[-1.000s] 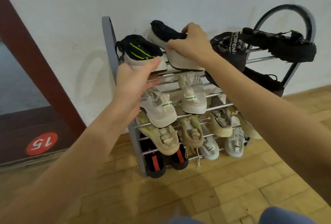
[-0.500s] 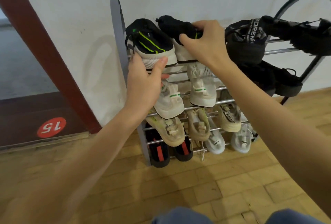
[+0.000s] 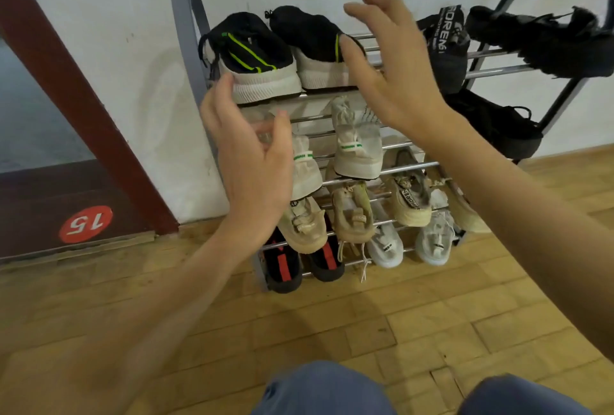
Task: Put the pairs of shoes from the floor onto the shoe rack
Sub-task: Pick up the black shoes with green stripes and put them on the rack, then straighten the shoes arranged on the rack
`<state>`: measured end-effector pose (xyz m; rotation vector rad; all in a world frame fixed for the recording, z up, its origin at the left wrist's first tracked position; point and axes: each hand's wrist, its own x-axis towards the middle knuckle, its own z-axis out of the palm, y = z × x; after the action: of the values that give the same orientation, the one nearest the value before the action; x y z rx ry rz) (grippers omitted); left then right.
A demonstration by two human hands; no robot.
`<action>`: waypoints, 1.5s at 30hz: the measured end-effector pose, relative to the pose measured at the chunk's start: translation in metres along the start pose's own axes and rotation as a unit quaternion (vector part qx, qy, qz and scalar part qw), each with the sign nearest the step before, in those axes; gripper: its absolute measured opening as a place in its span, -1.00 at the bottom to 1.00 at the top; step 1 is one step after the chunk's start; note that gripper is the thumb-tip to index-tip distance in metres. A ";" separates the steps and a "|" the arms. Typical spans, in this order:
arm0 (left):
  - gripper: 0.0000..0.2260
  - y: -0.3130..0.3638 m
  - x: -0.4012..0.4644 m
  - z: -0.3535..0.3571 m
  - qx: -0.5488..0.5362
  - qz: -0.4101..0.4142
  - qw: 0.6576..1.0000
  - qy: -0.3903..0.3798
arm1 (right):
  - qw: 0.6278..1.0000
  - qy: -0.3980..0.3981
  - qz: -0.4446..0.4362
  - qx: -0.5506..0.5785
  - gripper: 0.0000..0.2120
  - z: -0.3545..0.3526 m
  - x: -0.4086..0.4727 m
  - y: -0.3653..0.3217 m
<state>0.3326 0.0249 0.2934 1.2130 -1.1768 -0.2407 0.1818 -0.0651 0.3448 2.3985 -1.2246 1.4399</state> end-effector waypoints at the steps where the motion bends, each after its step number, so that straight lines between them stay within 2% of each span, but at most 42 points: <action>1: -0.50 0.003 -0.007 0.002 0.014 0.026 0.999 0.021 | 0.999 0.026 -0.033 -0.018 -0.60 -0.007 -0.004 0.006; 3: -0.61 0.006 -0.013 0.008 0.033 0.085 0.995 0.048 | 0.992 0.085 -0.086 -0.047 -0.71 -0.018 -0.014 0.019; 5: -0.69 0.009 -0.014 0.019 0.035 0.121 0.991 0.036 | 0.982 0.138 -0.107 -0.068 -0.78 -0.025 -0.025 0.034; 10: -0.75 0.033 -0.003 0.066 0.052 0.218 0.971 -0.081 | 0.975 0.188 -0.071 -0.090 -0.82 -0.040 -0.055 0.074; 13: -0.62 0.051 0.011 0.096 0.103 0.246 0.952 -0.149 | 0.972 0.195 -0.041 -0.124 -0.80 -0.052 -0.066 0.101; 17: -0.29 0.065 0.026 0.137 0.190 0.197 0.932 -0.237 | 0.959 0.221 0.072 -0.165 -0.63 -0.071 -0.075 0.137; 19: -0.25 0.068 0.033 0.152 0.207 0.149 0.925 -0.281 | 0.948 0.189 0.146 -0.210 -0.47 -0.083 -0.075 0.159; 21: -0.27 0.071 0.041 0.161 0.215 0.130 0.922 -0.294 | 0.943 0.131 0.182 -0.245 -0.39 -0.096 -0.070 0.181; 24: -0.22 0.076 0.052 0.164 0.219 0.116 0.915 -0.318 | 0.942 0.041 0.156 -0.294 -0.38 -0.118 -0.062 0.203; 26: -0.18 0.078 0.060 0.162 0.218 0.093 0.900 -0.365 | 0.940 -0.005 0.125 -0.318 -0.38 -0.129 -0.055 0.211; 29: -0.24 0.083 0.070 0.157 0.187 0.069 0.889 -0.412 | 0.952 -0.002 0.113 -0.283 -0.46 -0.138 -0.045 0.218; 33: -0.37 0.088 0.071 0.154 0.170 0.067 0.894 -0.410 | 0.954 0.003 0.104 -0.280 -0.52 -0.135 -0.037 0.224; 40: -0.46 0.091 0.066 0.165 0.187 0.100 0.909 -0.359 | 0.953 0.005 0.201 -0.228 -0.48 -0.128 -0.024 0.233; 45: -0.44 0.092 0.050 0.198 0.172 0.107 0.940 -0.273 | 0.953 -0.009 0.153 -0.263 -0.49 -0.139 -0.038 0.243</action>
<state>0.1585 -0.0907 0.3741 1.3486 -1.8854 -0.2181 -0.0881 -0.1448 0.3172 1.9262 -1.7757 0.9740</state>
